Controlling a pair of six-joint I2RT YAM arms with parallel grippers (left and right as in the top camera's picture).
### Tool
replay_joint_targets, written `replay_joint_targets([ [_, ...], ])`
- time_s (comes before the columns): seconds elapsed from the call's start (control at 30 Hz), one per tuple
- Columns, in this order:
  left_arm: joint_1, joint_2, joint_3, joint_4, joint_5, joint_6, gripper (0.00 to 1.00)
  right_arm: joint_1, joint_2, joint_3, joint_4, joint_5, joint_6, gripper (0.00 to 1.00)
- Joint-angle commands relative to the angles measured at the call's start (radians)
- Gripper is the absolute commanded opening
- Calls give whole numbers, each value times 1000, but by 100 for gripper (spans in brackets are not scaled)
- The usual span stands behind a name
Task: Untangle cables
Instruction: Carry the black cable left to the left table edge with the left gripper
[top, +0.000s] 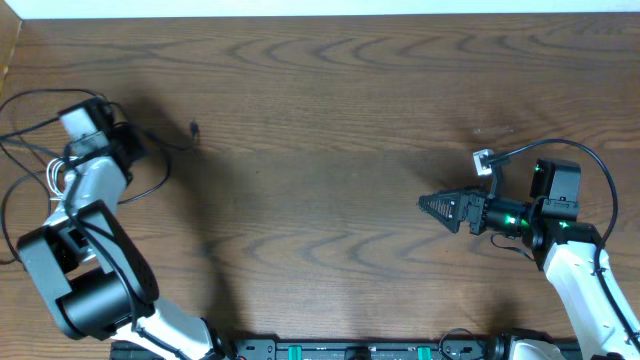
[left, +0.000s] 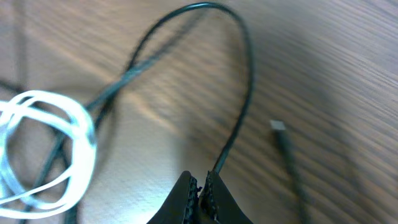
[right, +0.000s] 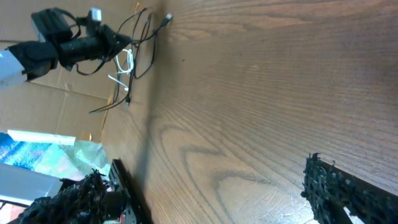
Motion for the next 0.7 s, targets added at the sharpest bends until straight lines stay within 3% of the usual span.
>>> replay_joint_targets([
  [0.0, 69, 2, -4, -6, -13, -114, 8, 3, -12, 4, -2, 5, 13, 99],
  [0.27, 173, 2, -4, -6, -13, -288, 8, 3, -12, 4, -2, 5, 20, 99],
  [0.67, 226, 2, -4, -2, -13, -645, 8, 3, -12, 4, -2, 5, 20, 99],
])
